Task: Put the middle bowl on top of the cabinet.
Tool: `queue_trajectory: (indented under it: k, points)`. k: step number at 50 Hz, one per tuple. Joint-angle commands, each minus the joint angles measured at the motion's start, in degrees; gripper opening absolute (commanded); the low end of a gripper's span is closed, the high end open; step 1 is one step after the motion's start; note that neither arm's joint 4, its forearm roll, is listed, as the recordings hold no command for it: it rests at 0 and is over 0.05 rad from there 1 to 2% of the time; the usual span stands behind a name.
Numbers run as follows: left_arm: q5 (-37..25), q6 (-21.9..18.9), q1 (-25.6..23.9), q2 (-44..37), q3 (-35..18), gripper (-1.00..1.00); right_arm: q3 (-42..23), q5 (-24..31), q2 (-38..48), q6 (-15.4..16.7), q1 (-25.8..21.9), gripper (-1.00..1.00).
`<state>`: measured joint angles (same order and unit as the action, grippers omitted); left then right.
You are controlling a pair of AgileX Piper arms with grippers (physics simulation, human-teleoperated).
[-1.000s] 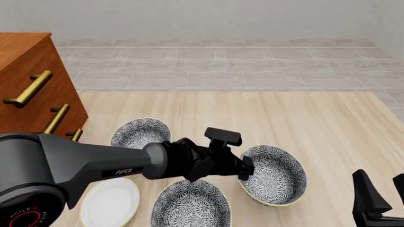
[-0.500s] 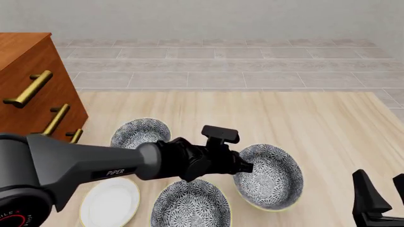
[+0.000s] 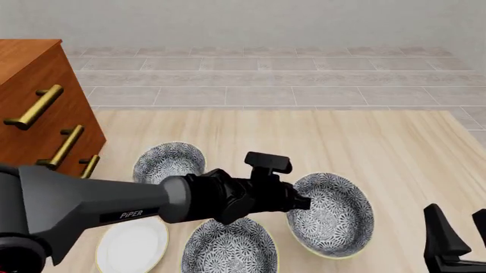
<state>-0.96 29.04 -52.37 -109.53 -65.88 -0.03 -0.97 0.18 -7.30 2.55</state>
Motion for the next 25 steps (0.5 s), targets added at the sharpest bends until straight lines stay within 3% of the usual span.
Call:
queue_trajectory:
  k: [1, 4, 7, 11, 21, 23, 25]
  points:
    - [1.5, 0.5, -2.0, 2.1, -0.3, -1.00, 0.0, -0.5, 0.7, -0.2, -0.1, 1.00]
    - [2.1, -2.4, -2.1, 4.4, 0.1, -1.00, 0.0, -0.9, 1.2, -0.2, -0.1, 1.00]
    - [-0.1, 1.2, -2.8, 3.6, -0.9, -1.00, 0.0, -1.4, 1.7, -0.3, 0.0, 1.00]
    - [-1.0, -2.9, -0.3, 7.8, -0.1, -1.00, 0.0, -2.4, 2.7, -0.4, 0.1, 1.00]
    - [-6.3, -2.4, 2.9, 10.7, -0.4, -1.00, 0.0, -4.4, 4.7, -0.3, 0.1, 1.00]
    - [-7.6, -0.5, 3.4, 10.6, -0.4, -1.00, 0.0, -4.8, 5.2, -0.3, 0.1, 1.00]
    - [-8.5, -1.7, 4.1, 11.3, -0.6, -1.00, 0.0, -5.0, 5.3, -0.2, 0.1, 1.00]
